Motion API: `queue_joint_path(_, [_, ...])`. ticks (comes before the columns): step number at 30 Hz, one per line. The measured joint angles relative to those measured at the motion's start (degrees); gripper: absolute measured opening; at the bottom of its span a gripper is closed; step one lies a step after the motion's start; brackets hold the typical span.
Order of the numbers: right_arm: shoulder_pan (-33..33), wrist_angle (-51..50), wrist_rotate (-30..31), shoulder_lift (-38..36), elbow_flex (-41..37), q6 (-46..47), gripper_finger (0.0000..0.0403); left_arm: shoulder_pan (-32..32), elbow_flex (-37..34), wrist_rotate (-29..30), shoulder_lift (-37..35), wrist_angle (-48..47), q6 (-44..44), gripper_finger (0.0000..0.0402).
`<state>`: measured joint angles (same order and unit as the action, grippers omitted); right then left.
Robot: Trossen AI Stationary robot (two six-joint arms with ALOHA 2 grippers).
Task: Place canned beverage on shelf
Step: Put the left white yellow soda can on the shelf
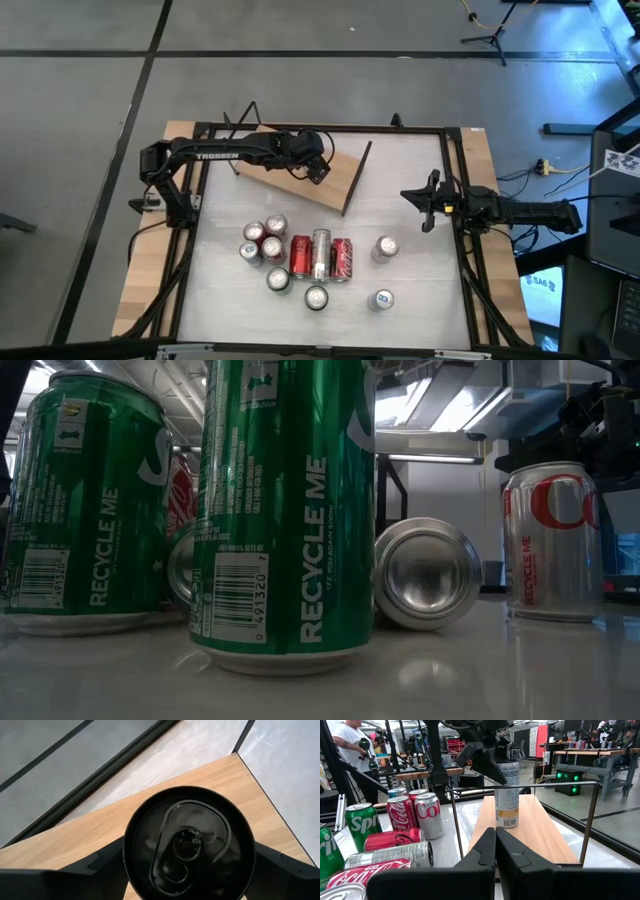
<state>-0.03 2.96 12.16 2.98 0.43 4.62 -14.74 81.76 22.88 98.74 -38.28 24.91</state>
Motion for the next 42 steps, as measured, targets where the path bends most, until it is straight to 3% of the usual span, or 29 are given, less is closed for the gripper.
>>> queue_joint_path(10, [0.0, 0.0, 0.0, 0.0, 0.0, 0.0, 0.0005, -0.6, 0.0, -1.3, 0.0, 0.6, 1.7, 0.0323])
queue_joint_path(23, [0.0, 0.0, 0.0, 0.0, 0.0, 0.0, 0.0005, -0.6, 0.0, -1.6, 0.0, 0.6, 1.5, 0.0327])
queue_joint_path(34, [0.0, 0.1, -0.3, 0.0, 0.0, 0.0, 0.0005, -1.1, 0.0, -4.4, 0.0, 0.3, 1.5, 0.0391])
queue_joint_path(42, [0.0, 1.0, -0.3, 0.0, -0.1, 0.0, 0.0025, -1.9, 0.0, -3.9, 0.0, 0.4, 0.2, 0.0397])
